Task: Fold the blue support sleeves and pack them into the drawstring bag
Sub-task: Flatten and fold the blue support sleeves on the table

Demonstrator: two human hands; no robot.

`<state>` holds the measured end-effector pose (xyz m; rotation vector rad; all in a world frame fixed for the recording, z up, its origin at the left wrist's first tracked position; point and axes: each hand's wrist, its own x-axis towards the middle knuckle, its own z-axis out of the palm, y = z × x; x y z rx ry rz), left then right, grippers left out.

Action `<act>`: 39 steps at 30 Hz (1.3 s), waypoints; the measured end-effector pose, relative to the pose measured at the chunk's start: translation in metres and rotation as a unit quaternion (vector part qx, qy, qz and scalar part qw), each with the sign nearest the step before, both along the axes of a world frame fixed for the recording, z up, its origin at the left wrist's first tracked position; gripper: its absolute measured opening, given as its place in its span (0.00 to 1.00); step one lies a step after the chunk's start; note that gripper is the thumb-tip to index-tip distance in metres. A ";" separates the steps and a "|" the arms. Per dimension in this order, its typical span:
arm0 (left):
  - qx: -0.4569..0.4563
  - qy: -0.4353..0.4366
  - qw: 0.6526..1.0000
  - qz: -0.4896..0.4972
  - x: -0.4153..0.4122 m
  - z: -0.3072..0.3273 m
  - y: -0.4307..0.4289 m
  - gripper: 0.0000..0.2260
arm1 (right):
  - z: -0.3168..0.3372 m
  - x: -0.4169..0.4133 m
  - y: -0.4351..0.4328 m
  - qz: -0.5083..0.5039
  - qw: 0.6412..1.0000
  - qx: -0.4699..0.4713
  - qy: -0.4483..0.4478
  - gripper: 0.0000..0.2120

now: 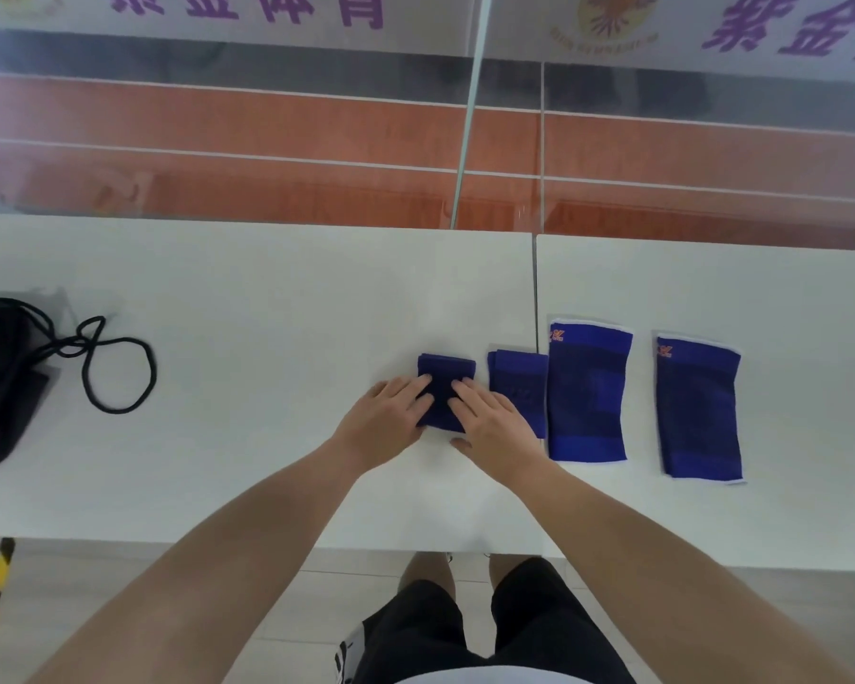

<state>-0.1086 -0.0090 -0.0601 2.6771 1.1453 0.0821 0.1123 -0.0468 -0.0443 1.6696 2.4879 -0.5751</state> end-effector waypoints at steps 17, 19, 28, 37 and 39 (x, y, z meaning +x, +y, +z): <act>-0.230 -0.133 0.928 0.260 0.029 0.036 -0.004 0.14 | 0.014 0.003 0.027 -0.108 0.992 -0.003 0.065 0.15; -0.187 -0.109 0.945 0.244 0.030 0.028 -0.002 0.13 | 0.012 0.004 0.029 -0.113 0.993 0.006 0.045 0.15; -0.148 -0.087 0.958 0.228 0.035 0.014 0.015 0.12 | 0.001 0.002 0.038 -0.114 0.993 0.024 0.004 0.09; -0.098 -0.004 0.973 0.207 0.045 0.021 0.019 0.10 | 0.013 0.005 0.045 -0.121 0.992 -0.014 0.002 0.14; -0.114 -0.008 0.970 0.214 0.047 0.029 0.019 0.12 | 0.020 0.012 0.042 -0.124 0.991 -0.018 0.039 0.17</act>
